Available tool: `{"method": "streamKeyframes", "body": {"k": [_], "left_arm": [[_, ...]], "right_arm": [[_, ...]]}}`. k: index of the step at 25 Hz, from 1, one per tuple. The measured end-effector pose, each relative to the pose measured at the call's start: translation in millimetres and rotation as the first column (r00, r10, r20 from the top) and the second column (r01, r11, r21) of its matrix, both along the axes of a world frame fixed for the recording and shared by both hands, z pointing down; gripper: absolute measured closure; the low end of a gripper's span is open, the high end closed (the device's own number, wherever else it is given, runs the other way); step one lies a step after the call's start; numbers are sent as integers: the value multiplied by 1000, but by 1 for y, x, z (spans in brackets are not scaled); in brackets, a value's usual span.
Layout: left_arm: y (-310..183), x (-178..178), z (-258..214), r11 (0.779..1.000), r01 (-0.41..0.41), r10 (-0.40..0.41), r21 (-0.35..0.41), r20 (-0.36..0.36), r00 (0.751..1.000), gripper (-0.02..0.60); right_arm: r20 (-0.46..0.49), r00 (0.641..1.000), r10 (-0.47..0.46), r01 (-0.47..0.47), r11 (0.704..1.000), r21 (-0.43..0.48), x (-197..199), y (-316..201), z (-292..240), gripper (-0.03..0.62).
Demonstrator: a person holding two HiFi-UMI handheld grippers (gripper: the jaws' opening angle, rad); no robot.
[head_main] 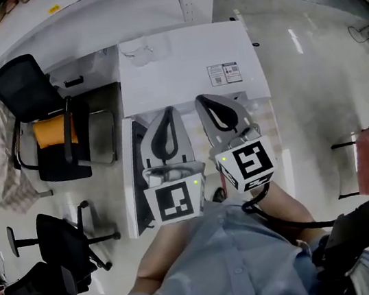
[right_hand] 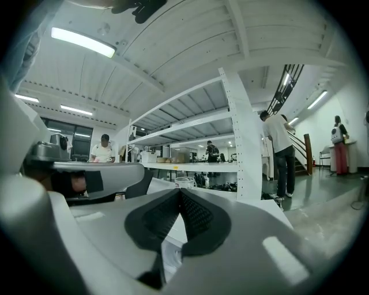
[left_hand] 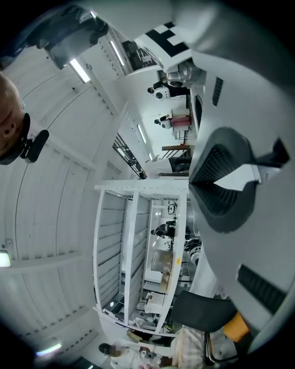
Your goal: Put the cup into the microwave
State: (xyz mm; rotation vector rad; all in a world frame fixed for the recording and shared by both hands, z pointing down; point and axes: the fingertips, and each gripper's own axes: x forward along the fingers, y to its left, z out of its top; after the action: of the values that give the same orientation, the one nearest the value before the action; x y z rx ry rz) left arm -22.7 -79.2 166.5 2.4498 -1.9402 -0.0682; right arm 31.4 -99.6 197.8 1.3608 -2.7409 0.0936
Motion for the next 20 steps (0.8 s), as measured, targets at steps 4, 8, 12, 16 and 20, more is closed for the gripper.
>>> {"method": "streamKeyframes", "body": {"k": [4,8,12,16,20], "left_arm": [[-17,-7,7,1000,11,-12,-19,-13,1000,575],[-31,-15,7,1000,19,-19,-18,-17,1000,575],[-48,-26,7,999,28,-29,-20,-22,999,575],[-65,-38,9,999,36,-37,-29,-27,999,575],[-85,-54,11,998,49,-50,-43,-38,998,575]], "right_arm": [[11,1000,-6,6,1000,-9,-5,-16,2,592],[8,1000,-22,22,1000,11,-9,-32,2,591],[-13,999,-42,42,999,11,-21,-49,2,579],[-14,999,-46,46,999,9,-34,-69,3,579],[-27,999,-46,46,999,-15,-49,-91,10,580]]}}
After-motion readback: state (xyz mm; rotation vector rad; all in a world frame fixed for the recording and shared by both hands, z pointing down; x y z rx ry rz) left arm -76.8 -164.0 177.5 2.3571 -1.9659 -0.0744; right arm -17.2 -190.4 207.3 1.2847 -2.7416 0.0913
